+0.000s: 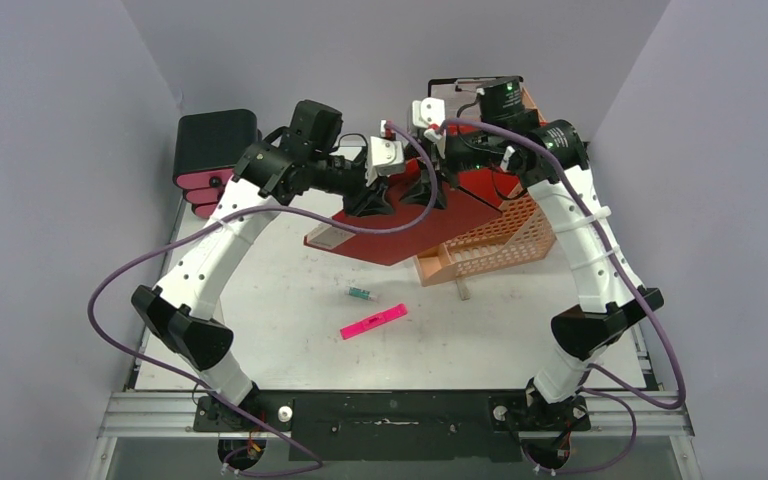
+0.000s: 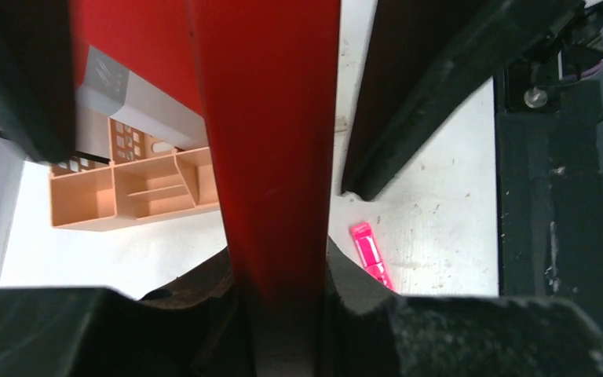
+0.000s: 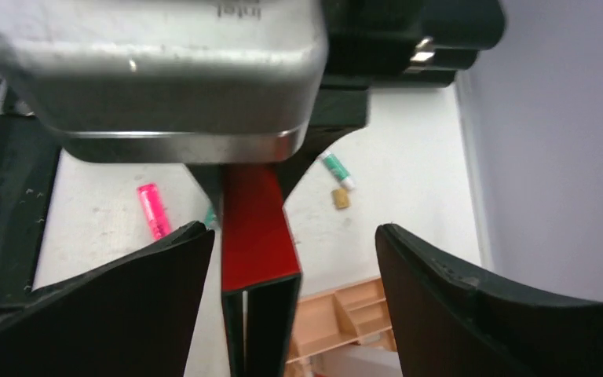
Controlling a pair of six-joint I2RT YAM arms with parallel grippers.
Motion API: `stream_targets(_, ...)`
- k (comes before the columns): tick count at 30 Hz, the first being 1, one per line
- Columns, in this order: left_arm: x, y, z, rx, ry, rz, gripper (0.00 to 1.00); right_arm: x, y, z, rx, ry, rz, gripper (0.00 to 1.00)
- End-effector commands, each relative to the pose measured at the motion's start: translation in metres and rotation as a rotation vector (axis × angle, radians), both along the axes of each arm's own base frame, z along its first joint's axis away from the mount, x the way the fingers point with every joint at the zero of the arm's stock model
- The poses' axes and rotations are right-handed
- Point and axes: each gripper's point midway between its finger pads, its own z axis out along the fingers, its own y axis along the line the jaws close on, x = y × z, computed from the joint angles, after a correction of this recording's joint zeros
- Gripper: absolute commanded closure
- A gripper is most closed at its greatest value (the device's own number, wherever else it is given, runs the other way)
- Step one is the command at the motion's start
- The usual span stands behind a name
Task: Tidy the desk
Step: Pick up the folder from the center of the board, then place the folder in the storage box.
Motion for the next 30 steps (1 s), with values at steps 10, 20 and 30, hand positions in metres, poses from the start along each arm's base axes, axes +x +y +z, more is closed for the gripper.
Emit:
stream_targets(10,0.056,-0.012,0.097,-0.362,0.031,0.136,1.00,0.061,-0.082,0.103,0.269,-0.186,-0.345,0.10)
stream_targets(20,0.092,-0.036,0.124,-0.533,0.093,0.140,1.00,0.073,-0.145,0.094,0.268,-0.240,-0.432,0.10)
stream_targets(30,0.130,-0.060,0.116,-0.604,0.014,0.173,1.00,0.093,-0.193,0.082,0.354,-0.172,-0.536,0.10)
